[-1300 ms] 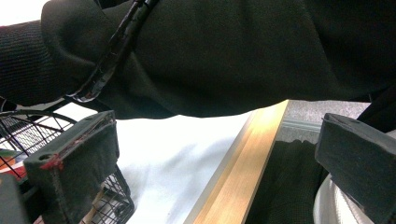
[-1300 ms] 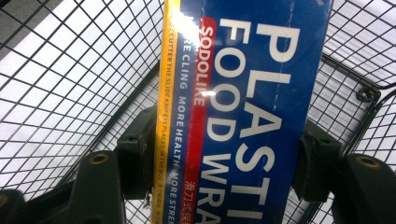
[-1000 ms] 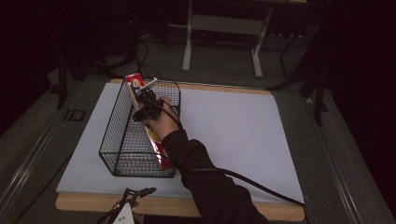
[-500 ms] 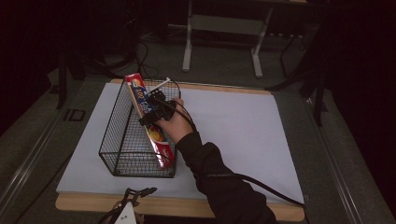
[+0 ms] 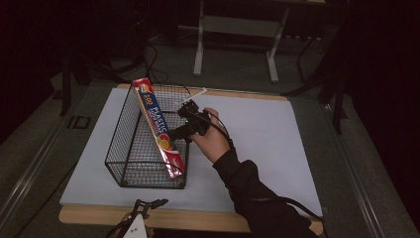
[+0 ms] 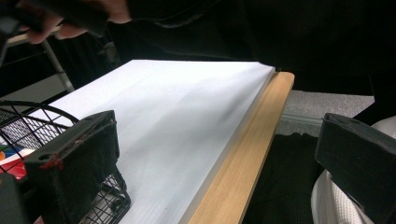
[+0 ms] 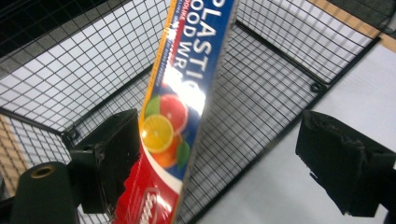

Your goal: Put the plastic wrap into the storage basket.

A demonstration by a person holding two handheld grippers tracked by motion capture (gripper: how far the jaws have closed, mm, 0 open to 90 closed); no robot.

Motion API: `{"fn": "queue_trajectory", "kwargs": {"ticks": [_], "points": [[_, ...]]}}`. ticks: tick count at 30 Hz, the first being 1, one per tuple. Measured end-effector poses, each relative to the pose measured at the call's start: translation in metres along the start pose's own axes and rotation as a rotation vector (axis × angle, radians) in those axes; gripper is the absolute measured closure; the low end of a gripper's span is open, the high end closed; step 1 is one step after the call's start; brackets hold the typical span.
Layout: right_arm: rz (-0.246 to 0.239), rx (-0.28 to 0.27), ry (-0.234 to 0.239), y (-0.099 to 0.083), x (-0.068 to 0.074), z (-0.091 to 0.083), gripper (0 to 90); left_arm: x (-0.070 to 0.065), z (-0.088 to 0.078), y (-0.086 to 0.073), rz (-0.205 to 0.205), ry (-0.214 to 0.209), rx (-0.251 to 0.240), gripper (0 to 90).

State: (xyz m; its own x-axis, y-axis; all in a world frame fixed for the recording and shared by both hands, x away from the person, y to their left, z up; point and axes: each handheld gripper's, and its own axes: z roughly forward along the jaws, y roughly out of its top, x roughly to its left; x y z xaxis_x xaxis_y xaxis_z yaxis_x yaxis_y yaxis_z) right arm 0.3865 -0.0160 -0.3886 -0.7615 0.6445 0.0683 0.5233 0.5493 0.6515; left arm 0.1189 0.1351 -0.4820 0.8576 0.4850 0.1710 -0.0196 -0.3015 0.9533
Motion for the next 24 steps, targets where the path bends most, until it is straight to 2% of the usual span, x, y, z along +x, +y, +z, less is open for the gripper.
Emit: {"fn": "queue_trajectory", "kwargs": {"ticks": [2,5,11,24], "points": [[-0.002,-0.013,-0.008,-0.007,-0.004,-0.007,14.3,0.000,0.000,0.000,0.001,0.000,-0.001,0.2],[0.012,-0.033,0.010,-0.018,-0.009,-0.017,14.4,0.000,0.001,0.000,-0.002,0.000,0.000,0.2],[-0.005,-0.038,-0.012,-0.040,-0.016,-0.031,14.4,0.001,0.002,0.000,-0.003,-0.001,0.002,0.2],[0.013,-0.056,0.002,-0.093,-0.031,-0.045,14.5,0.001,0.003,0.000,-0.001,-0.003,0.006,0.2]]}}
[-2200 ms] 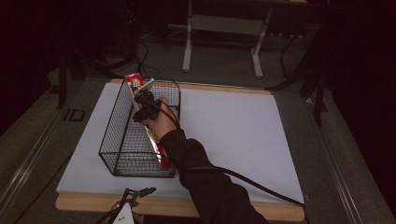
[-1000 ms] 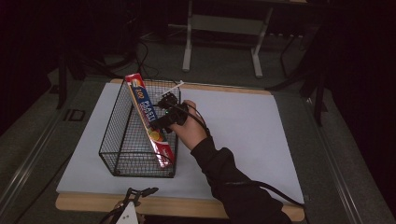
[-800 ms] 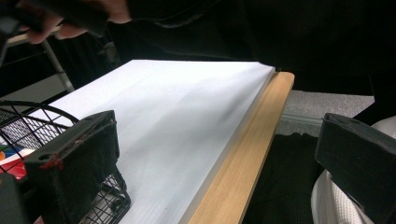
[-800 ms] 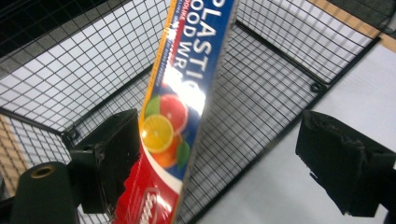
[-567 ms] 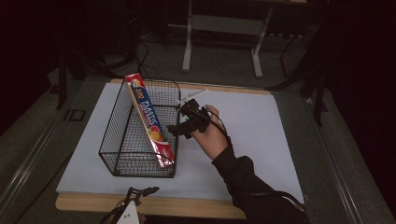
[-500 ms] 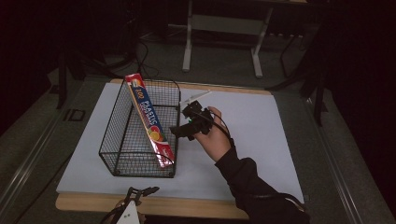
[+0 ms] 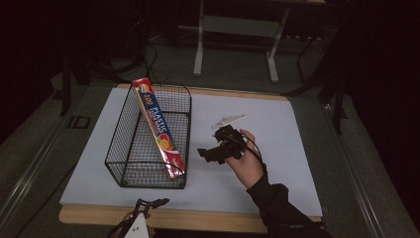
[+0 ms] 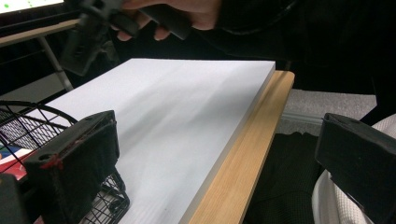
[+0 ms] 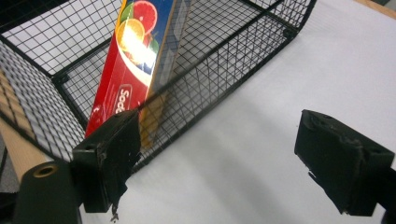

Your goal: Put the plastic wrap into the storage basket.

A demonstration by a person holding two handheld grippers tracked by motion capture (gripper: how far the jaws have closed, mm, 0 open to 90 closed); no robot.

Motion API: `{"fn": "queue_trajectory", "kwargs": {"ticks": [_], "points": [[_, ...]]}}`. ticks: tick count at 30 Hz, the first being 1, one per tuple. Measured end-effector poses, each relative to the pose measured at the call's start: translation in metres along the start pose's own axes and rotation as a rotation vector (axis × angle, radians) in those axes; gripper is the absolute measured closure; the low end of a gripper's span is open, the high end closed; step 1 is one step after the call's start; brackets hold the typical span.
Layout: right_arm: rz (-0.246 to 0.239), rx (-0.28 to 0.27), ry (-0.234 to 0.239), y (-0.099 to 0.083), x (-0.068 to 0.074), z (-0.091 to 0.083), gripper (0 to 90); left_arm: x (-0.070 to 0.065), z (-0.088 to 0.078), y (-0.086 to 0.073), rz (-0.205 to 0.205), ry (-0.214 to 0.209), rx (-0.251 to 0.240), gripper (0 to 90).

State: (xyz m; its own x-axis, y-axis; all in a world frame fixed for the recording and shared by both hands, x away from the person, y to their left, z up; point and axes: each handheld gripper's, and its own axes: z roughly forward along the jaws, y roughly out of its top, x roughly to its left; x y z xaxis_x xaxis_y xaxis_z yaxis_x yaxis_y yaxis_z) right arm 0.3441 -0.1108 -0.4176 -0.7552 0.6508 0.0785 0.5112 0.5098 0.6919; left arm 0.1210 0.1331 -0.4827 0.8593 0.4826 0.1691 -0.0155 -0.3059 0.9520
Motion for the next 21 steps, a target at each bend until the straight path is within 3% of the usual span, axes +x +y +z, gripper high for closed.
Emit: {"fn": "queue_trajectory", "kwargs": {"ticks": [4,9,21], "points": [[0.011,-0.044,-0.004,-0.014,-0.006,-0.010,16.0,0.000,0.000,0.000,0.000,0.000,0.001,0.2],[0.025,-0.060,-0.019,-0.032,-0.016,-0.024,15.9,0.000,0.001,0.000,-0.003,-0.002,0.000,0.2],[0.020,-0.051,-0.053,-0.078,-0.022,-0.030,15.9,-0.001,0.002,0.000,-0.001,-0.003,0.003,0.2]]}}
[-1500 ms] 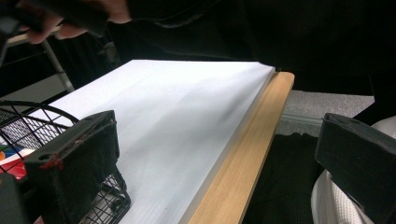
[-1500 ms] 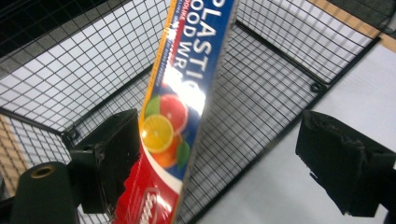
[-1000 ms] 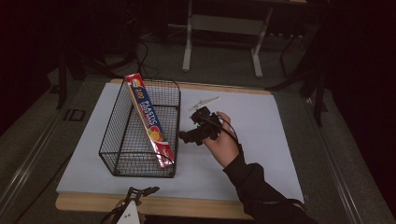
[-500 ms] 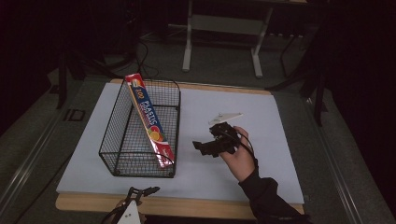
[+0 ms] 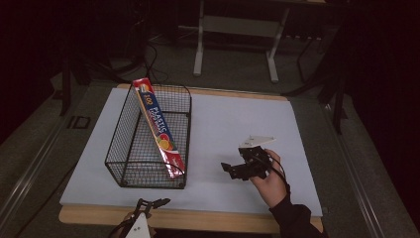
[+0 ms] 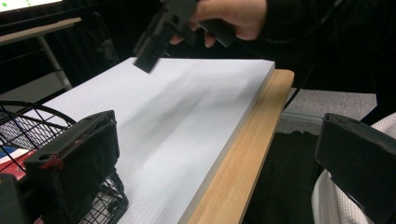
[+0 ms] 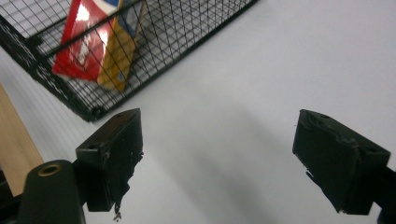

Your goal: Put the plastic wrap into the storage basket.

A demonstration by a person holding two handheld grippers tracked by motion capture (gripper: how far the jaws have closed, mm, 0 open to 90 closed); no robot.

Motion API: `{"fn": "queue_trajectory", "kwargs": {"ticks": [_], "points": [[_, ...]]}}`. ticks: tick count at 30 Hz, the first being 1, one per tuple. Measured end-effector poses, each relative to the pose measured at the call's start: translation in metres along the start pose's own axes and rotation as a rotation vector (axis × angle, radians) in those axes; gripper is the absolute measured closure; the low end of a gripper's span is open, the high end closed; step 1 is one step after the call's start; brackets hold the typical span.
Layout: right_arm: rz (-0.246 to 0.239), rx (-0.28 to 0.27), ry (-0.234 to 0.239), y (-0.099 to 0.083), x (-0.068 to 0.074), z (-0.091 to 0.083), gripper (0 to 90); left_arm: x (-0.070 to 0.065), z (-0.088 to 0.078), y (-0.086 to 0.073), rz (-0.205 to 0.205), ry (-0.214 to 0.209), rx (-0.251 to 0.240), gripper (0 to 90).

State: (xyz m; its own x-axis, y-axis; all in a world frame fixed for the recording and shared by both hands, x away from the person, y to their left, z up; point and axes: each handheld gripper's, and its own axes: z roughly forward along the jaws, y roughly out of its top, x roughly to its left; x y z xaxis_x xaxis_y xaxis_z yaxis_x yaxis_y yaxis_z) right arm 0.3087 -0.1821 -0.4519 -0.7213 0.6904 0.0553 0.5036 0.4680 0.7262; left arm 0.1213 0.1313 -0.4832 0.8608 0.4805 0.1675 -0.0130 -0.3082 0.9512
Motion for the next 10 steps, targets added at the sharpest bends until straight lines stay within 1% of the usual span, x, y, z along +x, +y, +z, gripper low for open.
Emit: {"fn": "queue_trajectory", "kwargs": {"ticks": [3,6,7,8,10], "points": [[0.010,0.000,-0.002,-0.009,-0.002,0.003,15.9,0.000,0.000,0.000,-0.001,-0.003,0.001,0.2],[0.013,-0.008,-0.003,-0.011,-0.003,0.004,15.9,0.000,0.000,0.000,-0.001,-0.006,0.003,0.2],[0.006,-0.011,-0.006,-0.012,-0.002,0.005,15.9,0.000,0.000,0.000,-0.003,-0.010,0.004,0.2],[-0.023,-0.026,-0.019,-0.015,0.000,0.007,15.9,0.001,0.000,0.000,-0.004,-0.011,0.004,0.2],[-0.057,-0.038,-0.028,-0.017,0.003,0.008,15.9,0.001,0.000,-0.001,-0.006,-0.013,0.003,0.2]]}}
